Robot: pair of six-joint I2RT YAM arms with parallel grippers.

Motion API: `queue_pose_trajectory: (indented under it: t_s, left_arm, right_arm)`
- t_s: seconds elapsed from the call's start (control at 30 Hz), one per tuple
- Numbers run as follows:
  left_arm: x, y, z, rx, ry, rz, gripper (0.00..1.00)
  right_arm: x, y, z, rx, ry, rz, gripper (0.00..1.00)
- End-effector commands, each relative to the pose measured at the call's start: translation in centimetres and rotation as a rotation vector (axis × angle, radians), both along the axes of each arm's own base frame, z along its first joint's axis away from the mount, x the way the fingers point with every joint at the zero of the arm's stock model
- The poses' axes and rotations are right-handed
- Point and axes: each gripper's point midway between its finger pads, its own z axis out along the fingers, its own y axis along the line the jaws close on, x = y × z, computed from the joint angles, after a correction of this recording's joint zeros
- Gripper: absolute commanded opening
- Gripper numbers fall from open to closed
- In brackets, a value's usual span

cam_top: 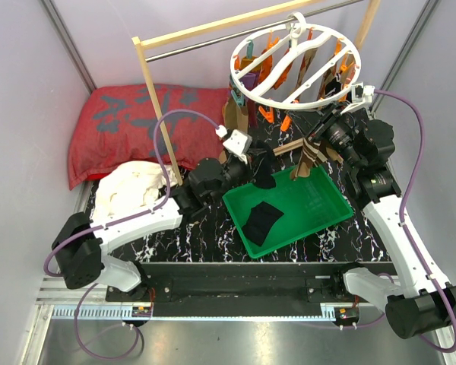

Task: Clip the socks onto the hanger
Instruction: Clamp the sock onto the hanger.

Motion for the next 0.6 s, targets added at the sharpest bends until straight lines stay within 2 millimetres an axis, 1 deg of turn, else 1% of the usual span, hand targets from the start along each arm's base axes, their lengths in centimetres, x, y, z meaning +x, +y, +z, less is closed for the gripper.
queue_pose_trajectory:
  t_s: [0.0,0.13,0.17,0.2,0.33,0.47,0.57]
  left_arm:
    - [0.1,-0.6,7.3,-0.202,-0.108,-0.034,0.0]
    - [0.2,-0.8,8.8,-0.24,-0.128,-0.042,0.0]
    - [0.3,-1.0,8.8,-0.24,-0.128,-0.046,0.0]
    - [0.3,-1.0,9.2,-0.249,-0.132,-0.048,0.0]
    - [0.2,-1.4,9.9,-0.268,-0.139,-0.063,0.0]
    - [0.3,-1.7,10.1,-0.273,-0.143,-0.069,0.0]
    - [0.3,-1.7,10.4,-0.273,-0.151,-0.07,0.0]
  right_arm:
    - [-0.4,0.0,0.6,-0.015,-0.018,0.009,0.0]
    - [-0.5,0.1,0.5,-0.015,-0.014,0.016,0.0]
    - [-0.4,0.1,0.4,-0.016,-0.013,0.016,0.0]
    - [-0.5,0.2,0.5,-0.015,-0.016,0.019,0.0]
    - [-0.4,0.4,0.1,-0.017,-0.004,0.028,0.0]
    - [-0.4,0.5,-0.2,-0.015,0.005,0.037,0.0]
    - [-0.5,0.5,-0.1,-0.013,0.003,0.037,0.0]
